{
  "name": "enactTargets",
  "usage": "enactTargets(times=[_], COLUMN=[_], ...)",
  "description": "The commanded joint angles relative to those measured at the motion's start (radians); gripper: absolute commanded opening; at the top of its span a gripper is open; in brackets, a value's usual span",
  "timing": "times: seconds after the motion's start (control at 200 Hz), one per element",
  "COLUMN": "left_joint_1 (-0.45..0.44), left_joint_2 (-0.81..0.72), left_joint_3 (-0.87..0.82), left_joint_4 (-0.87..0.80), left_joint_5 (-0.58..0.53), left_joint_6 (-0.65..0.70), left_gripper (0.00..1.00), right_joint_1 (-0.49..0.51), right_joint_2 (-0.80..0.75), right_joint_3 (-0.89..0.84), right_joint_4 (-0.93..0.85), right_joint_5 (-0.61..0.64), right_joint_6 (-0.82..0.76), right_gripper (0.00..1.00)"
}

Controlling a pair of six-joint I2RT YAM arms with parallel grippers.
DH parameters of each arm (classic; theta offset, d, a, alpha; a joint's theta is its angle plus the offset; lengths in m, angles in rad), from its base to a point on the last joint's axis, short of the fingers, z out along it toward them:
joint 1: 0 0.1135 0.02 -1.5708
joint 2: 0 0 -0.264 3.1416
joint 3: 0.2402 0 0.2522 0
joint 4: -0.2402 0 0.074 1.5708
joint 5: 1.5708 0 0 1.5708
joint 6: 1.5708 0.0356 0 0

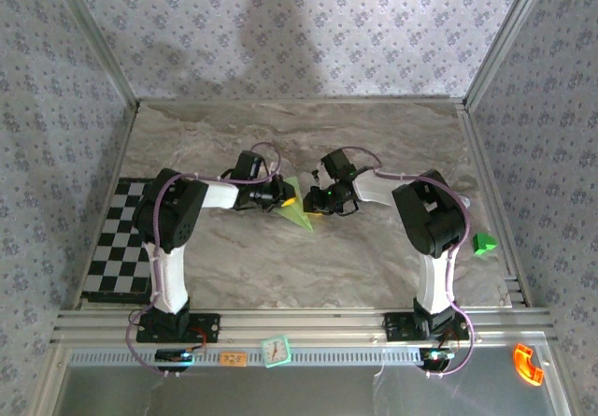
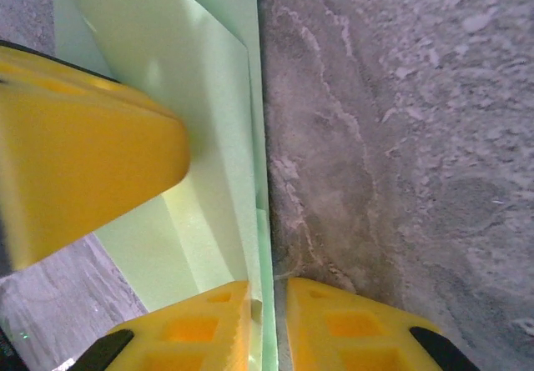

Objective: Fold a paper plane with a square sheet of paper (pick it up from the middle)

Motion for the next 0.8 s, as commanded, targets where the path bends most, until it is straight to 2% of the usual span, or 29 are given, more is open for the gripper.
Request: enactTargets(times=[0.0,0.794], left_joint_1=[0.004,-0.019], left_joint_2=[-0.057,-0.014], left_joint_3=[0.025,0.056], left_joint_4=[-0.027,-0.105], left_joint_5=[-0.006,-0.005], left_joint_6=[0.012,0.038], left_gripper=[0.10,0.09], right_joint_1=[0.030,0.054], right_joint_2=[0.033,0.053], right_joint_3=[-0.039,-0.037], right_joint_4=[-0.066,-0.076], right_joint_5=[0.050,0.069], right_joint_6=[-0.001,-0.015], right_gripper=[0.22,0.20])
